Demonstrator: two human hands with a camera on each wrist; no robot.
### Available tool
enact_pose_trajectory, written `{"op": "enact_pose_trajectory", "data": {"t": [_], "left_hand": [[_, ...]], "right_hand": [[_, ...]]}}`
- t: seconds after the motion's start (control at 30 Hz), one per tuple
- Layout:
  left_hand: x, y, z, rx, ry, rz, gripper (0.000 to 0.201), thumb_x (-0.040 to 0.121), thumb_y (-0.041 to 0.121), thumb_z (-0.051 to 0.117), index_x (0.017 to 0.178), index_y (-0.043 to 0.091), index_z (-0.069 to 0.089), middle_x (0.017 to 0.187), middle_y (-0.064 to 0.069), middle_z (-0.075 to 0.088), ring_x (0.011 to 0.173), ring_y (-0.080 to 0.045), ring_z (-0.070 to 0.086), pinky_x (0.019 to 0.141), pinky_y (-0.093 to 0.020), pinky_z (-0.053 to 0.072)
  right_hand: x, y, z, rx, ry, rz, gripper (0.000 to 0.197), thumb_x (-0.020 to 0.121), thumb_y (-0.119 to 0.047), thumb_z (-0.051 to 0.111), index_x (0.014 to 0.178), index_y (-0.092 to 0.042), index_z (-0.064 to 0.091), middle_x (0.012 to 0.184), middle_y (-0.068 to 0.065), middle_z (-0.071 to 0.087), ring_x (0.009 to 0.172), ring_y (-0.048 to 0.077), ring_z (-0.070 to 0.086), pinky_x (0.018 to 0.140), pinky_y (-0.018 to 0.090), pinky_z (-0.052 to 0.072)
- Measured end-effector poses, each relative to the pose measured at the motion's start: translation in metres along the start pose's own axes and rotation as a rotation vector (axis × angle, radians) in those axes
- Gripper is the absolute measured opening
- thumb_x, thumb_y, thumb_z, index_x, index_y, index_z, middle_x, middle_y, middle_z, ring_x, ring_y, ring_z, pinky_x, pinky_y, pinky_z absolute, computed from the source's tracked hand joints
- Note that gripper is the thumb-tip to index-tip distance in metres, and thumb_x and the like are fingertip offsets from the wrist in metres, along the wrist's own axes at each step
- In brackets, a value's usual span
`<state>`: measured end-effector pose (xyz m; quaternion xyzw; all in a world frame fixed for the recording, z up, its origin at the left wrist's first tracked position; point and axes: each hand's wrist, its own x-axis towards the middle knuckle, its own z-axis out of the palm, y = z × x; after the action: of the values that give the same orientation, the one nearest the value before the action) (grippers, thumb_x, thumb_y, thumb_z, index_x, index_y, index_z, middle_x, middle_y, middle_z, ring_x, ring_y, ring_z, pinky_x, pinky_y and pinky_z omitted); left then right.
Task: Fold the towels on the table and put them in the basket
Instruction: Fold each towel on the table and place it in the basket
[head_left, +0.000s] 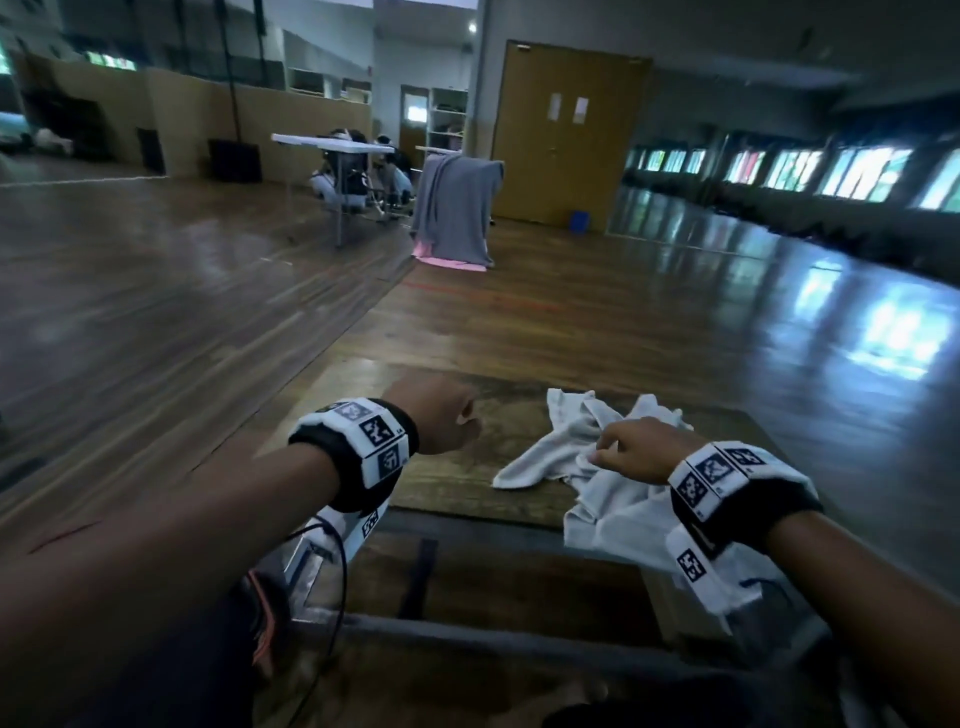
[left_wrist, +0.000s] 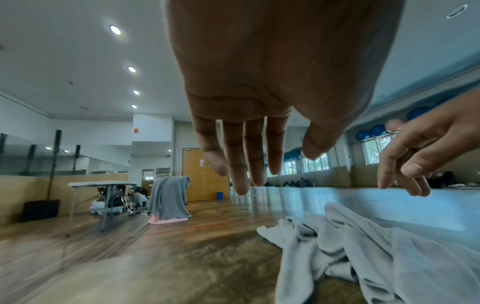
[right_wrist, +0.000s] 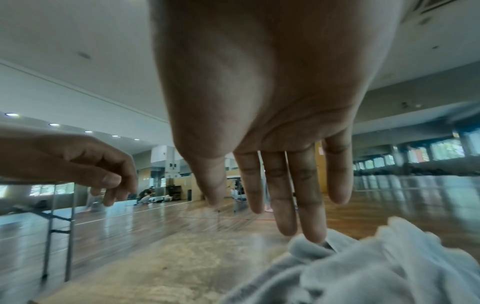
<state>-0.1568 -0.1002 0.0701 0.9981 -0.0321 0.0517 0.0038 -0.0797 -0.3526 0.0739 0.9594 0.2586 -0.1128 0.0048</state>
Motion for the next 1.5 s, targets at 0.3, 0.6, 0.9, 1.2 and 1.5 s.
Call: {"op": "enact_pose_trajectory", "data": {"t": [0.3,0.6,0.9,1.2,1.5], "left_hand": [[0.077,0.079,0.107,-0.178,-0.256,0.207,0.029,0.093,0.035,0.046,0.108,0.012,0.055,0.113,-0.006,0.056,0.095,-0.025,0.055,0.078,-0.036,0.047],[0.135,0.144,0.188,-0.229,-0.185,0.418,0.052,0.078,0.058,0.058,0.117,0.025,0.054,0.125,0.003,0.051,0.118,-0.022,0.046,0.101,-0.04,0.036],[0.13,0.159,0.219,-0.1,0.089,0.48,0.07,0.069,0.06,0.065,0.128,0.026,0.049,0.129,0.0,0.054,0.117,-0.025,0.051,0.098,-0.039,0.036],[0.127,0.161,0.202,-0.352,0.212,0.563,0.019,0.085,0.036,0.059,0.09,0.023,0.072,0.084,0.004,0.073,0.08,-0.02,0.066,0.081,-0.031,0.039],[0.133,0.158,0.207,-0.216,0.082,0.568,0.034,0.09,0.045,0.048,0.115,0.023,0.054,0.097,-0.003,0.069,0.09,-0.025,0.062,0.087,-0.034,0.039]], "right_hand": [[0.034,0.088,0.099,0.178,-0.07,0.218,0.043,0.086,-0.046,0.058,0.12,-0.021,0.056,0.118,0.004,0.064,0.111,0.021,0.056,0.096,0.033,0.042],[0.05,0.144,0.151,0.027,-0.049,0.229,0.062,0.067,-0.054,0.072,0.118,-0.032,0.045,0.134,-0.004,0.044,0.125,0.019,0.041,0.101,0.042,0.031],[0.043,0.154,0.178,0.299,0.261,0.122,0.033,0.075,-0.025,0.065,0.094,-0.028,0.038,0.093,-0.006,0.052,0.078,0.017,0.055,0.067,0.027,0.04],[0.039,0.156,0.168,0.431,0.217,0.098,0.03,0.074,-0.032,0.071,0.091,-0.022,0.049,0.089,-0.001,0.062,0.08,0.017,0.061,0.072,0.036,0.052],[0.037,0.15,0.156,0.551,0.211,0.251,0.023,0.076,-0.02,0.066,0.089,-0.014,0.048,0.087,0.007,0.063,0.082,0.024,0.06,0.078,0.04,0.049]]}}
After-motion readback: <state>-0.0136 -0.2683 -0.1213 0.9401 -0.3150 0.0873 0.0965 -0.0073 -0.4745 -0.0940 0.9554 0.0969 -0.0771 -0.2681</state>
